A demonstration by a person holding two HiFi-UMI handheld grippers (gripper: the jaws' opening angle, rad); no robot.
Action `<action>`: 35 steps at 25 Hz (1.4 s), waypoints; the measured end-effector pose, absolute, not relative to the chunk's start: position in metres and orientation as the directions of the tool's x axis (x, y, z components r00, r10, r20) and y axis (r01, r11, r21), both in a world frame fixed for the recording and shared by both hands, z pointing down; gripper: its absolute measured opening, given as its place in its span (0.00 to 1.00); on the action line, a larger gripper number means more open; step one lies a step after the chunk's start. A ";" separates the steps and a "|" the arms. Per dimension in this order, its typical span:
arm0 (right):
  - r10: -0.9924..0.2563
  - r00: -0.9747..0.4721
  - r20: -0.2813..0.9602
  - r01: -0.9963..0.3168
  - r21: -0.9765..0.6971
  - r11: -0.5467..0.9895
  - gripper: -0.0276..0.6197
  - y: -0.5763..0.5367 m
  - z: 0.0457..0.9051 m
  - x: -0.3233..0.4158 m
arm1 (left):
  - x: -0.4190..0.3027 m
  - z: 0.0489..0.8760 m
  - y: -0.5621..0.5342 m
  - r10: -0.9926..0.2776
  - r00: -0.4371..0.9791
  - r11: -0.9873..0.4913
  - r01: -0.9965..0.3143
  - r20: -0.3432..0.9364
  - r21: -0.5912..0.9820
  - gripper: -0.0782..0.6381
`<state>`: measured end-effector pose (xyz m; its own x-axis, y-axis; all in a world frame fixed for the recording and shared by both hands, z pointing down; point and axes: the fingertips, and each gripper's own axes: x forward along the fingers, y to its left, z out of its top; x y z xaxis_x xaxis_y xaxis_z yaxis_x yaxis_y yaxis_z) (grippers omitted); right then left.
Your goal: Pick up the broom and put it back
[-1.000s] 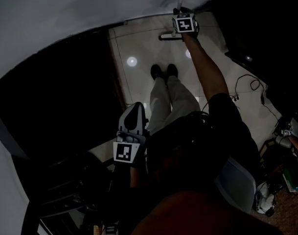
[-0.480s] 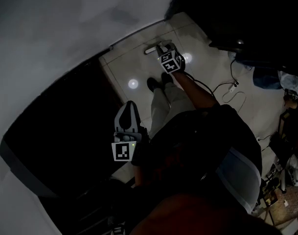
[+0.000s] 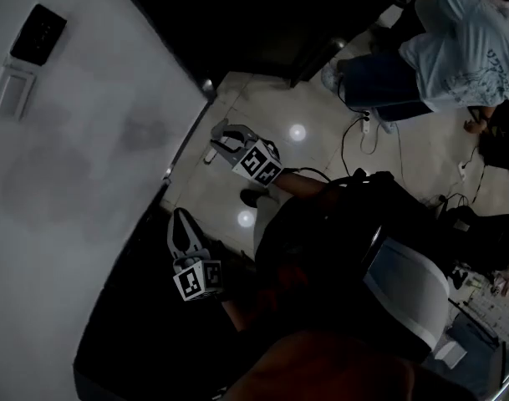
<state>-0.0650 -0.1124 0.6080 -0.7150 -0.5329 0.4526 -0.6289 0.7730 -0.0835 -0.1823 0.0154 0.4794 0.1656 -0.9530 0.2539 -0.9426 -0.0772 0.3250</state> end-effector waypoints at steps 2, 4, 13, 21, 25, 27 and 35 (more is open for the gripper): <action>-0.546 -0.748 0.377 -0.615 -0.087 0.784 0.18 -0.108 0.562 -0.057 | -0.178 0.467 0.014 -0.962 0.169 -0.098 -0.946 0.214 0.308 0.12; -0.551 -0.776 0.307 -0.598 -0.081 0.797 0.18 -0.101 0.518 -0.044 | -0.168 0.455 0.014 -0.969 0.172 -0.114 -0.948 0.177 0.297 0.12; -0.563 -0.818 0.119 -0.573 -0.081 0.816 0.18 -0.074 0.396 0.024 | -0.115 0.404 -0.001 -0.965 0.244 -0.211 -0.941 0.098 0.266 0.12; -0.546 -0.829 0.116 -0.556 -0.085 0.827 0.18 -0.063 0.384 0.035 | -0.126 0.391 -0.007 -0.967 0.250 -0.224 -0.934 0.058 0.279 0.12; -0.527 -0.844 0.100 -0.534 -0.082 0.841 0.18 -0.060 0.380 0.032 | -0.133 0.390 0.002 -0.974 0.220 -0.192 -0.932 0.059 0.306 0.12; -0.513 -0.853 0.093 -0.521 -0.094 0.849 0.18 -0.057 0.377 0.030 | -0.131 0.386 0.006 -0.977 0.205 -0.180 -0.931 0.049 0.316 0.12; -0.478 -0.874 0.086 -0.485 -0.108 0.868 0.18 -0.043 0.377 0.015 | -0.118 0.382 0.025 -0.972 0.227 -0.198 -0.929 0.058 0.311 0.12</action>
<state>0.0145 -0.0431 0.3771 -0.8743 -0.4777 0.0856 -0.4848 0.8679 -0.1083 -0.1184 0.0246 0.3822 0.2267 -0.9722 0.0579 -0.9294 -0.1982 0.3112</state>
